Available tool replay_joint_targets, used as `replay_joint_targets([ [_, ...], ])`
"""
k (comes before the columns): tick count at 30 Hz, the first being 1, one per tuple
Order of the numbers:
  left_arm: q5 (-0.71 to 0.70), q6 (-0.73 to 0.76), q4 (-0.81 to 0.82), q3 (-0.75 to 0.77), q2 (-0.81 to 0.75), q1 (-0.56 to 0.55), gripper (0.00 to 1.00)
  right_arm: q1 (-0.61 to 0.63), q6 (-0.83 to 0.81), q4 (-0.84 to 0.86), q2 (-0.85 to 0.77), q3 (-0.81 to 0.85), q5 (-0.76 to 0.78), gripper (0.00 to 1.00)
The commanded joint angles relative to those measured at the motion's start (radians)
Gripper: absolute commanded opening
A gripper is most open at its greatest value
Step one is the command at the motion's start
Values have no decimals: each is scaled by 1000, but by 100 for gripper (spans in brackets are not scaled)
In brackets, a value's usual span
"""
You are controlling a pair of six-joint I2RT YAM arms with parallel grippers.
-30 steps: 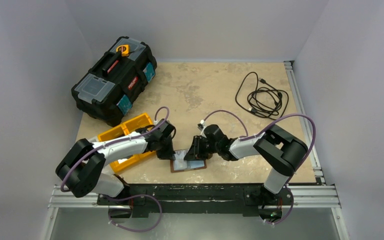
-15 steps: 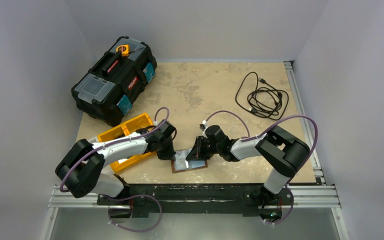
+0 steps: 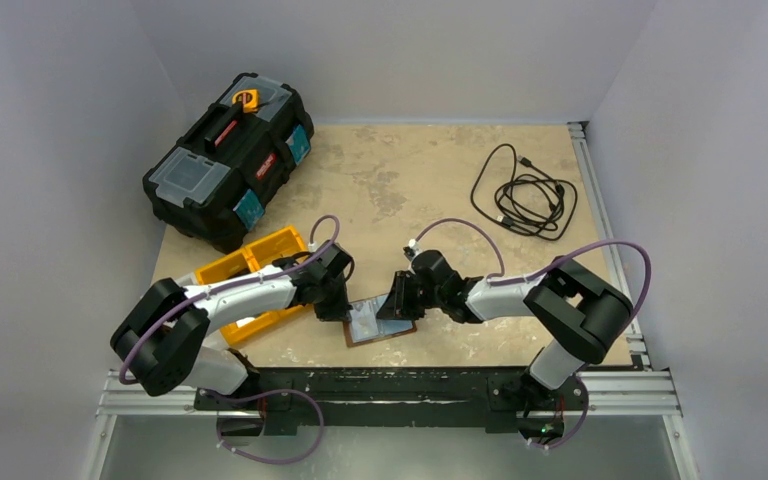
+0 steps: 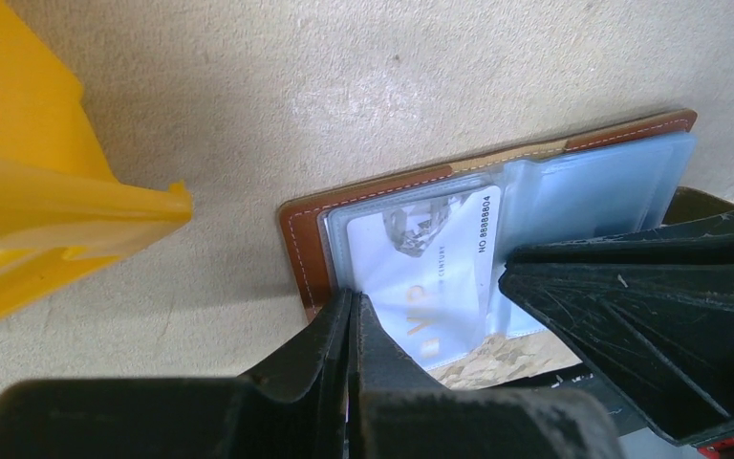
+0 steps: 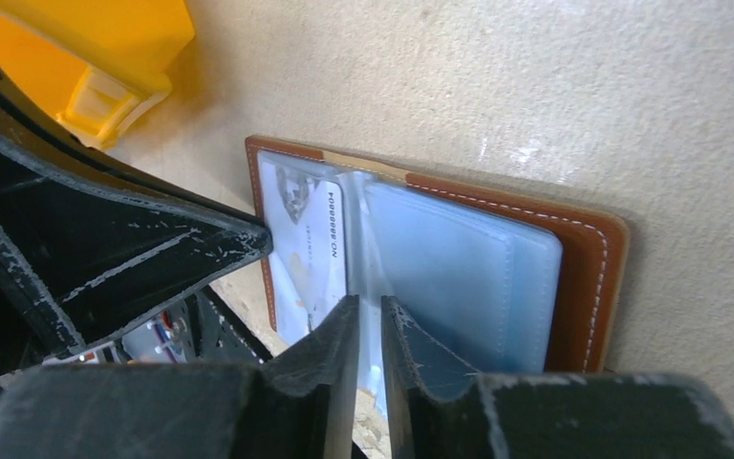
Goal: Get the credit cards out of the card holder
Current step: Remove the credit card from the card holder.
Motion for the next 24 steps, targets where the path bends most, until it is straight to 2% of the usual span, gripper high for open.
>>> replay_joint_targets([
  [1,-13,35,-15,-25,-10,-4,0,-2,-41,-6,11,6,16,18],
  [9,37,69,8,-5,-57,-5,0,-2,-45,29,57,19,-21,20],
  [24,90,53,94,8,59,-24,0,-2,-26,92,122,6,-62,21],
])
